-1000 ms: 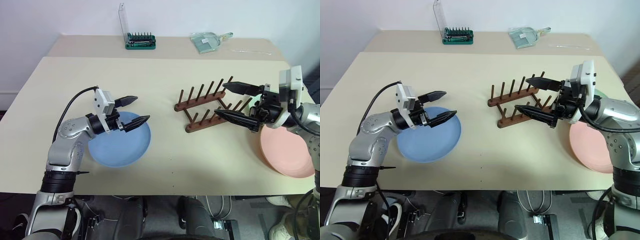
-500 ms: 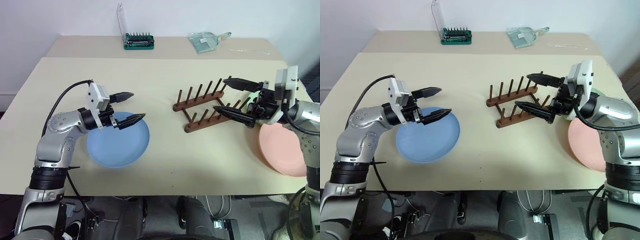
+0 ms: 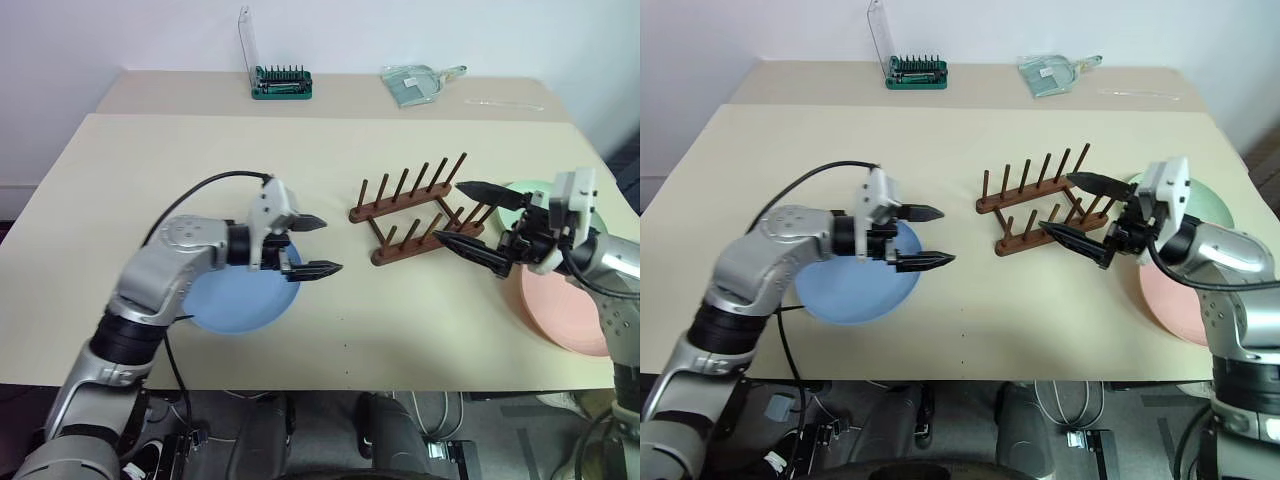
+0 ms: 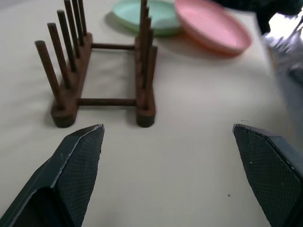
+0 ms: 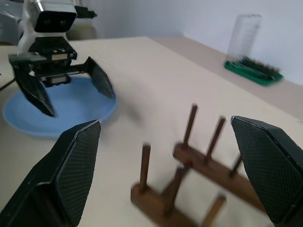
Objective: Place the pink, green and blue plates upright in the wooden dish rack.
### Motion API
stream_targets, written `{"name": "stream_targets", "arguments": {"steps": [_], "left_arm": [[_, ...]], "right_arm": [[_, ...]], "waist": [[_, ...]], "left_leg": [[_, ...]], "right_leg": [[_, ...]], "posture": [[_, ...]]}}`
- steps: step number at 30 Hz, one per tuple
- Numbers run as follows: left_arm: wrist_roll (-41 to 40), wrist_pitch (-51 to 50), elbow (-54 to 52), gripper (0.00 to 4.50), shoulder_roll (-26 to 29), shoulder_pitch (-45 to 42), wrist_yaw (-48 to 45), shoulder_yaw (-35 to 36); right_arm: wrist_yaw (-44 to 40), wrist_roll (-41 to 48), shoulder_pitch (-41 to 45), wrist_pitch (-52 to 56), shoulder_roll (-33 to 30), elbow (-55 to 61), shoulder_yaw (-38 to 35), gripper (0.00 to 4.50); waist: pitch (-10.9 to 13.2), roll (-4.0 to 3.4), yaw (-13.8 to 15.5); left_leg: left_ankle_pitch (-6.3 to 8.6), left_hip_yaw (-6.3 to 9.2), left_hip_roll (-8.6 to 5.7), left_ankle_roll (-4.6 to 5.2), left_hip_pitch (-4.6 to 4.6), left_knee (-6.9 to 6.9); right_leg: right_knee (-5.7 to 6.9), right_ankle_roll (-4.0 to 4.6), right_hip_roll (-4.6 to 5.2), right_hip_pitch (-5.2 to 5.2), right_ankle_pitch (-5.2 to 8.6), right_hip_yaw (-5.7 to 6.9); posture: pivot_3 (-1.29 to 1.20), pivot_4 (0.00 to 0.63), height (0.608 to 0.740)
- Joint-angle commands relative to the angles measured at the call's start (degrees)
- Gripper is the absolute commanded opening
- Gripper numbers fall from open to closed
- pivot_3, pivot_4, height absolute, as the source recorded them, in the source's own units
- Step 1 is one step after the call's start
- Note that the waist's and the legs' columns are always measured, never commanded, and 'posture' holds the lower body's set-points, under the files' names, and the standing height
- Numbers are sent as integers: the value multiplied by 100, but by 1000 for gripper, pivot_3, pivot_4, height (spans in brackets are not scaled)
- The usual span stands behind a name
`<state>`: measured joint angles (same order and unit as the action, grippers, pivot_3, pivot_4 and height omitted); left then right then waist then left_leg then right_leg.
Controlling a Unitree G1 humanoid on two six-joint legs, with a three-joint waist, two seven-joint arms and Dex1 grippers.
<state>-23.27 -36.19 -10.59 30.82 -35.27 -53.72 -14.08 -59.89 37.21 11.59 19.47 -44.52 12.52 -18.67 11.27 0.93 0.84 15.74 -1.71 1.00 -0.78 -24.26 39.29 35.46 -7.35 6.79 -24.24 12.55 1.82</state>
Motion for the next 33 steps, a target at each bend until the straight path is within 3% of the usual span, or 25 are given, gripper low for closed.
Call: {"name": "stream_targets", "arguments": {"steps": [1,5,10,15,26,29,33], "left_arm": [[543,-28,339,4500,-375,-372,451,-427],[766,-229,886,4500,-1122,-667,1019,-493],[1005,-373,1209,4500,-1522,-728,1016,-862],[1430,-437,1655,4500,-1924,-907,1235,-1232],[1793,-617,2233,4500,-2674,-1062,1647,-1316],[1742,-869,2220,3668,-2747,-977,1633,-1252],[1821,-885,2210,1612,-2736,-973,1634,-1256]], "right_arm": [[-40,-151,-536,-133,-318,390,-527,4489],[-38,-306,-1234,-213,-544,465,-1117,4489],[122,-254,-1698,-162,-459,787,-1481,4489],[275,-245,-1914,-210,-301,997,-1535,4489],[444,-314,-1970,-369,-163,1063,-1467,4489],[470,-310,-1959,-382,-175,1063,-1465,4500],[487,-297,-1956,-383,-181,1065,-1469,4500]], "waist": [[0,0,9],[-1,1,15],[-8,-12,-26],[-11,-16,9],[-11,-16,2],[-11,-16,2],[-12,-17,10]], "left_leg": [[0,2,0,0,0,0],[0,1,-4,1,-1,3],[0,2,-2,1,12,-4],[0,2,-3,1,9,0],[1,6,-4,2,9,0],[1,6,-4,2,9,0],[1,7,-4,2,10,1]], "right_leg": [[1,0,0,0,0,1],[-3,0,1,4,0,-1],[0,0,-1,3,1,-3],[-1,0,0,7,1,-4],[-2,0,1,8,1,-4],[-2,1,1,9,1,-4],[-3,1,1,10,1,-4]], "posture": [[0,150,724],[0,150,724],[0,150,724],[0,150,724],[0,150,724],[0,150,724],[0,150,724]]}}
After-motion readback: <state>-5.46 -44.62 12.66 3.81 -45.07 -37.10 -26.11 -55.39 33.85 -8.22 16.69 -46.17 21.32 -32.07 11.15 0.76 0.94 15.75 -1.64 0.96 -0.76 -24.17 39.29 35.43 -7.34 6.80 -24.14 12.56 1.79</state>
